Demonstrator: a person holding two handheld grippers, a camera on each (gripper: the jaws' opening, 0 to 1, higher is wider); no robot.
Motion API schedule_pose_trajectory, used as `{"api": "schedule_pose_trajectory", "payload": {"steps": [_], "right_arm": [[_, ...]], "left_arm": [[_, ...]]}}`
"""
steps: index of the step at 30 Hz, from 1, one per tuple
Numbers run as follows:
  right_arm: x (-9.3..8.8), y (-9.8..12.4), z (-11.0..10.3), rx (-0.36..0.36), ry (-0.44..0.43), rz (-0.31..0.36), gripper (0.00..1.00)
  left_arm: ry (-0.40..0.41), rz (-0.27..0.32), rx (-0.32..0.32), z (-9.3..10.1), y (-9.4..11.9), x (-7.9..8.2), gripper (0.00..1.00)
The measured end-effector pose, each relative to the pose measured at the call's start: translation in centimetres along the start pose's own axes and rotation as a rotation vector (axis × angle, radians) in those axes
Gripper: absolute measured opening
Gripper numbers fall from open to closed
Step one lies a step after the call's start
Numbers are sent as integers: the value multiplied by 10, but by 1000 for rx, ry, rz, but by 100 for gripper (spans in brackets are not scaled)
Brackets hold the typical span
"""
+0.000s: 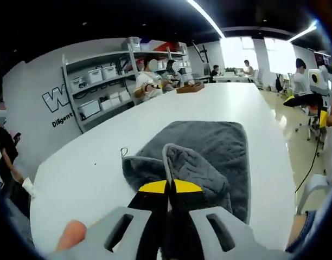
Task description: Open the folded towel by lifting each exposed corner and separating the folded layers until the towel lies flat within the target outline without major curled edges
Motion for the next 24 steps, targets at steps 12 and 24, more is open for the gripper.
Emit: {"api": "schedule_pose_trajectory", "payload": {"steps": [12, 24], "right_arm": [[-2, -3, -5, 9, 3, -9, 99], [-4, -2, -3, 4, -3, -10, 99]], "left_arm": [[64, -99, 145, -80, 14, -25, 2], [118, -220, 235, -144, 24, -66, 2]]}}
Point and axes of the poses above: the point that each gripper's makers call its tool centre point, and the gripper's own axes: y roughly backward along the fingers, z roughly to its right, x roughly out of its top, the point moved 2 cm from there along y, roughly backward along the fingers, and after that the axes turned 6 degrees about -z, right-handed, at the moved point
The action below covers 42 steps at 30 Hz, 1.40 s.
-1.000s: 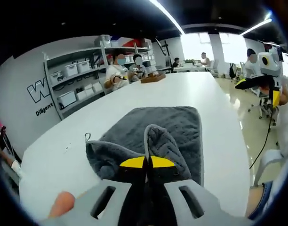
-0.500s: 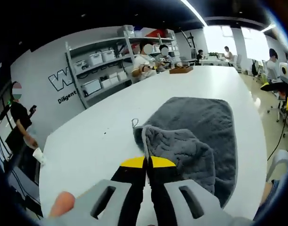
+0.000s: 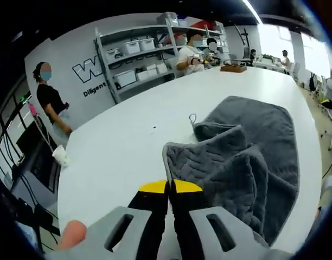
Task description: Open the folded towel by lifting each exposed corner and separating the folded layers until the towel lies flat within the target outline without major curled edges
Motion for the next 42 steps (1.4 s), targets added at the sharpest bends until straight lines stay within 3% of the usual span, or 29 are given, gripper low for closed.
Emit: {"api": "schedule_pose_trajectory", "payload": {"steps": [7, 14, 22, 32, 37, 42], "right_arm": [[-2, -1, -2, 4, 3, -8, 99], [-2, 0, -1, -1, 2, -9, 99], [-4, -2, 0, -3, 0, -20, 99], [-7, -6, 1, 0, -1, -35, 99], [-7, -7, 0, 6, 1, -38, 99], [-7, -7, 0, 4, -1, -38, 99]], "left_arm": [[-15, -59, 70, -26, -6, -14, 2], [75, -120, 145, -71, -12, -38, 2], [122, -179, 233, -109, -9, -63, 2], [227, -282, 316, -138, -2, -107, 2], [162, -348, 348, -143, 1, -122, 2], [152, -352, 342, -137, 1, -126, 3]]}}
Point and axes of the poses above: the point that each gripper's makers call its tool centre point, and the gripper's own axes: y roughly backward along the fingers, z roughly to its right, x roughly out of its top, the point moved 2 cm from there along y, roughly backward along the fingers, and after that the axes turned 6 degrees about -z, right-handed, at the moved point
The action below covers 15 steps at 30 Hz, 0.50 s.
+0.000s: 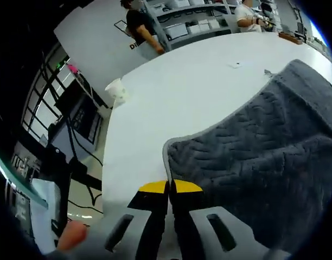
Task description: Open the folded towel by lifting each exposed corner and separating the folded layers until the towel lies flat within the target outline without major curled edges
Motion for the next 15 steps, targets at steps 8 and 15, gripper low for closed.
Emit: {"api": "schedule_pose_trajectory", "payload": {"steps": [8, 15], "right_arm": [[2, 2, 1, -4, 0, 7, 99], [3, 2, -1, -3, 4, 5, 99]], "left_arm": [[7, 79, -31, 7, 14, 4, 11], [134, 312, -129, 19, 71, 18, 27]]}}
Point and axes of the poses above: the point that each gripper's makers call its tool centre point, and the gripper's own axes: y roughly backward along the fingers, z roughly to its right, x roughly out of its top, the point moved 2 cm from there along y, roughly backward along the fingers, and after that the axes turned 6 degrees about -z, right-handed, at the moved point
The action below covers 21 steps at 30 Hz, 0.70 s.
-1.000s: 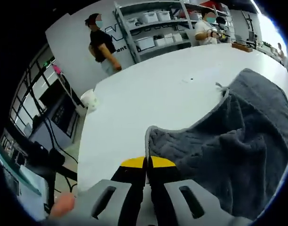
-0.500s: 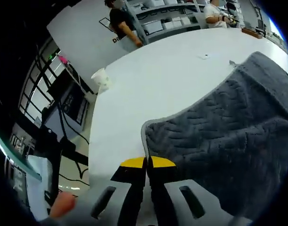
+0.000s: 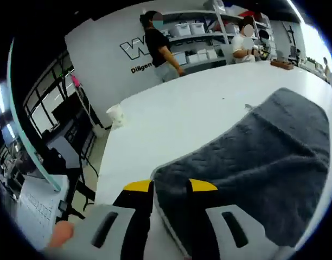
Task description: Open the folded towel by lifting each exposed corner and separating the folded layers until the towel lies flat within the target outline without major curled edges
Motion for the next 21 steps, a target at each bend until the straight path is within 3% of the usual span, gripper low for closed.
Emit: {"api": "schedule_pose_trajectory", "payload": {"steps": [4, 9, 12, 15, 21], "right_arm": [[1, 0, -3, 0, 4, -1, 99], [0, -1, -7, 5, 7, -4, 99], [1, -1, -9, 6, 11, -6, 99], [2, -1, -11, 8, 13, -3, 99], [-1, -6, -14, 12, 12, -19, 99]], "left_arm": [[64, 98, -127, 25, 31, 3, 42], [22, 155, -218, 56, 72, -7, 46], [47, 229, -288, 76, 101, -14, 52], [52, 255, -310, 93, 122, -34, 58], [58, 233, -335, 114, 132, -68, 69]]}}
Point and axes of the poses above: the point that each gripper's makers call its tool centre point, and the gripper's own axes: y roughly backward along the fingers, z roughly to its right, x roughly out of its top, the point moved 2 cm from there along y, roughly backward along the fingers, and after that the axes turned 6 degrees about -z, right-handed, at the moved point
